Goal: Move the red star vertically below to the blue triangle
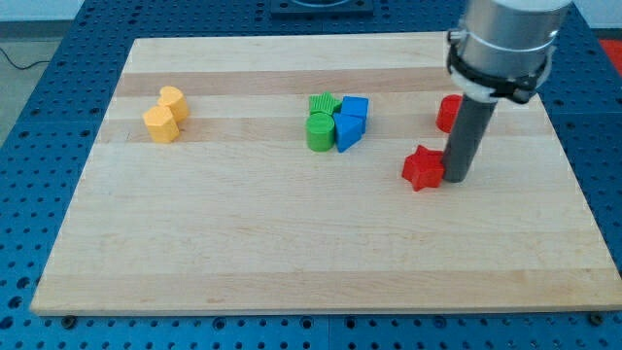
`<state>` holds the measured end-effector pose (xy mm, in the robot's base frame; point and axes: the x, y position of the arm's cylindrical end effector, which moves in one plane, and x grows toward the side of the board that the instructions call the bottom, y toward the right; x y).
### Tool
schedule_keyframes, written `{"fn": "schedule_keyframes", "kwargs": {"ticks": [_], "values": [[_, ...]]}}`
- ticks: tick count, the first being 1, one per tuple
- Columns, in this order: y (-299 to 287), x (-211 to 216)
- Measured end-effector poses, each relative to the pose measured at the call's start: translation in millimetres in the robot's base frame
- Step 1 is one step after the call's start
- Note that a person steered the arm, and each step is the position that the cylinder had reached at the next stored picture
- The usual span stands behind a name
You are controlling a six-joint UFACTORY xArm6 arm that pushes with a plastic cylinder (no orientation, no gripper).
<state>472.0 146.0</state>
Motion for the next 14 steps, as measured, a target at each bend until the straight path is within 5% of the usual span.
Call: {"fn": "schedule_keyframes", "kwargs": {"ticks": [3,4,6,9,10,12,14], "values": [[26.2,-40.7],[-21.1,-36.5],[-127.6,36.8],[-105.4,-19.5],[-61.1,-16.8],[-87.8,39.4],[-57.0,27.5]]}}
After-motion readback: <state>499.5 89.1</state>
